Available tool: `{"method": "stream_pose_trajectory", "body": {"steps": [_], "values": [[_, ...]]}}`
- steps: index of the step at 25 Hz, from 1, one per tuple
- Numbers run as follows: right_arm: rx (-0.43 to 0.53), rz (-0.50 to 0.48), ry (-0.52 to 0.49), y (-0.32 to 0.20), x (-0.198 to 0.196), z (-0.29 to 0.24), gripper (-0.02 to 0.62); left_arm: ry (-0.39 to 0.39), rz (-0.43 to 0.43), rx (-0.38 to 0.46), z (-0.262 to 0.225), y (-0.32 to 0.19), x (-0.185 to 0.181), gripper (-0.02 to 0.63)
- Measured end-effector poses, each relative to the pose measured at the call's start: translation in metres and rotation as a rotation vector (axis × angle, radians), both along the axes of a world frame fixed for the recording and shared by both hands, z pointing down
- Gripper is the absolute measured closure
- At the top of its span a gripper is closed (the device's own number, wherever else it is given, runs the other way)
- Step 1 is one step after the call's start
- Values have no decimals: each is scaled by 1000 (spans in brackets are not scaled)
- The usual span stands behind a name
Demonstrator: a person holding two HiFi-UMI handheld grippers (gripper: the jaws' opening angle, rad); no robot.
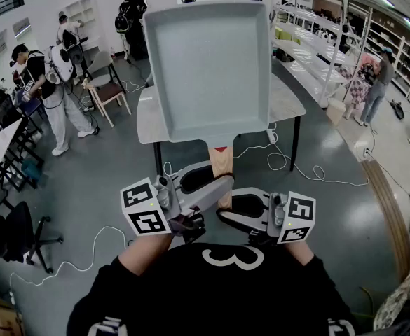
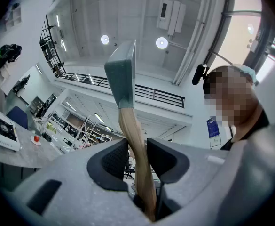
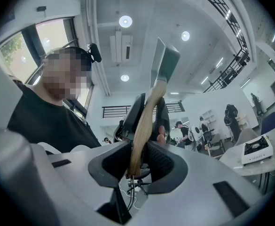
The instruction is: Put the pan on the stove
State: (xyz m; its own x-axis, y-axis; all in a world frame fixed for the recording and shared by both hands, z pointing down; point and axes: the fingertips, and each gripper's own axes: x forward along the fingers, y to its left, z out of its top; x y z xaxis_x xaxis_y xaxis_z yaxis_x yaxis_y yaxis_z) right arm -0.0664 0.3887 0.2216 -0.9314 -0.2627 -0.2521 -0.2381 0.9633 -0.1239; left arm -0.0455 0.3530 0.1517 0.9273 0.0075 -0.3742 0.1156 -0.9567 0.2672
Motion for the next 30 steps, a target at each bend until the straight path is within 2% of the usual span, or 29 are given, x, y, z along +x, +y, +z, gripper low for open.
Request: {"method": "stream_pose_trajectory", "body": {"steps": [9, 17, 30], "values": [[15, -19, -13, 2, 4, -3, 499, -15, -20, 14, -3, 4, 5, 476], [-21, -33, -35, -4, 5, -3, 499, -11, -22, -15, -2, -6, 5, 474], [-57, -30, -40, -43, 11, 9, 500, -10, -20, -38, 11, -46, 11, 474]]}}
